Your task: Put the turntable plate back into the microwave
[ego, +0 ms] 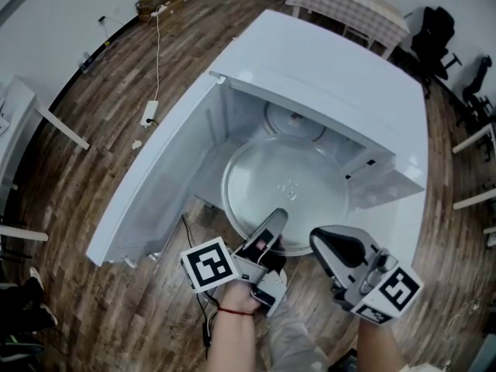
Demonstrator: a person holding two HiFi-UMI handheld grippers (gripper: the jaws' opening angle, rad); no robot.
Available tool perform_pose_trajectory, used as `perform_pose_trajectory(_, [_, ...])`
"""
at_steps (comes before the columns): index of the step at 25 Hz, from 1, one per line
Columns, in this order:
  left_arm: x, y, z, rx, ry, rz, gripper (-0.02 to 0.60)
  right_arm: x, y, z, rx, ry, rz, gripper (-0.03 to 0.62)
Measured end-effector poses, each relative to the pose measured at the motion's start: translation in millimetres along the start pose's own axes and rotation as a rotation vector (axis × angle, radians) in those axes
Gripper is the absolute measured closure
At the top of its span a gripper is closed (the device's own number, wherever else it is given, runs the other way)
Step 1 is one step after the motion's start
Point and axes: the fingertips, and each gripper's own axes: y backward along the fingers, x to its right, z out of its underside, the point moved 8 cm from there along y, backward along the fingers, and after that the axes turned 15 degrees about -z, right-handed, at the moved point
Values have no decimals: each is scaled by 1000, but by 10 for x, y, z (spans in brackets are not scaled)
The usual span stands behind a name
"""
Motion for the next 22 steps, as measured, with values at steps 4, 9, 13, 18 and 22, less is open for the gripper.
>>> perform_pose_trajectory(4, [-12,-36,-43,3,6,1,549,23,-40,5,-4,-3,-6,562])
perform_pose_trajectory(9, [2,-109,-102,9,13,4,549,87,-63,6,-6,-7,-6,562])
perform_pose_trajectory(13, [7,-159,-137,10,5,0,549,137,-72,-2,-4,-11,-6,562])
perform_pose_trajectory(18, [-6,-241,-198,11,13,-3,549,212,-109,-4,-7,-15,-13,562])
perform_pose_trajectory(22, [-38,-321,-221,9,5,-8,549,273,-111,17,-5,-16,-17,562])
